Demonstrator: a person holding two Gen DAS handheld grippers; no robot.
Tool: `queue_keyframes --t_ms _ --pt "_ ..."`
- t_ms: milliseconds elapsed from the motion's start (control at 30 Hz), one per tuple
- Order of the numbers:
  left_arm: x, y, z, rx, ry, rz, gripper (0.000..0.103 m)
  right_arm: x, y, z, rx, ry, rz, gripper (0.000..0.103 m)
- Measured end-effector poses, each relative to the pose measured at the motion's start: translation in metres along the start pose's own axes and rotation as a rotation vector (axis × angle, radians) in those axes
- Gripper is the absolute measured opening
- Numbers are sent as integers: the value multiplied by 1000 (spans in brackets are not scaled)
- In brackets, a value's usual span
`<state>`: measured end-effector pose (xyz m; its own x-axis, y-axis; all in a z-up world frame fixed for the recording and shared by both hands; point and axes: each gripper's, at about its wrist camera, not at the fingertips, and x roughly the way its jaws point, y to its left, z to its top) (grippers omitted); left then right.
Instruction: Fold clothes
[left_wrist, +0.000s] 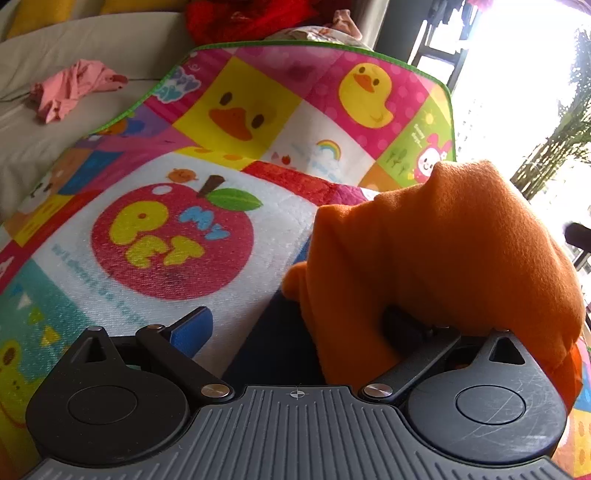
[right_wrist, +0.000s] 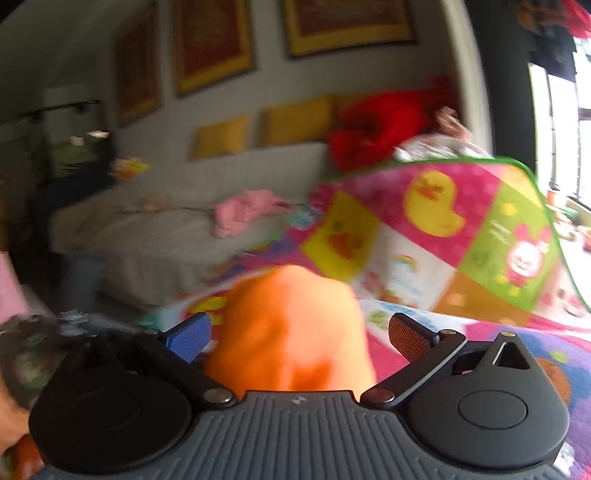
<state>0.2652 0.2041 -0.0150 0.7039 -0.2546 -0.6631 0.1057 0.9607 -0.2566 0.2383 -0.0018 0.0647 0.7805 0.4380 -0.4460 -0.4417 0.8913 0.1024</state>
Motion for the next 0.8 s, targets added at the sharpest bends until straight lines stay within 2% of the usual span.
queue_keyframes --t_ms 67,133,233,367,433,500,633,700,800 --pt "-4 2 2 -1 2 5 100 25 -2 -2 2 81 -80 102" --pt "-17 7 3 -23 -15 -8 100 28 -9 -4 61 88 -54 102" --pt "-37 21 1 -121 -22 -132 100 23 -10 -6 81 75 -33 102" --pt "-31 20 -8 -224 60 -360 100 10 -15 -14 116 68 43 102" --pt "-23 10 -12 -215 92 -400 100 7 -19 -20 141 101 103 102" --pt "-18 6 -12 -207 96 -397 100 8 -20 -28 135 136 133 102" --pt "-10 0 -11 -193 98 -381 101 17 -9 -42 88 177 121 99" --pt "-6 -3 -10 -185 98 -372 101 27 -3 -43 73 166 121 99" --pt "-9 0 -7 -149 68 -320 101 46 9 -37 17 150 102 98"
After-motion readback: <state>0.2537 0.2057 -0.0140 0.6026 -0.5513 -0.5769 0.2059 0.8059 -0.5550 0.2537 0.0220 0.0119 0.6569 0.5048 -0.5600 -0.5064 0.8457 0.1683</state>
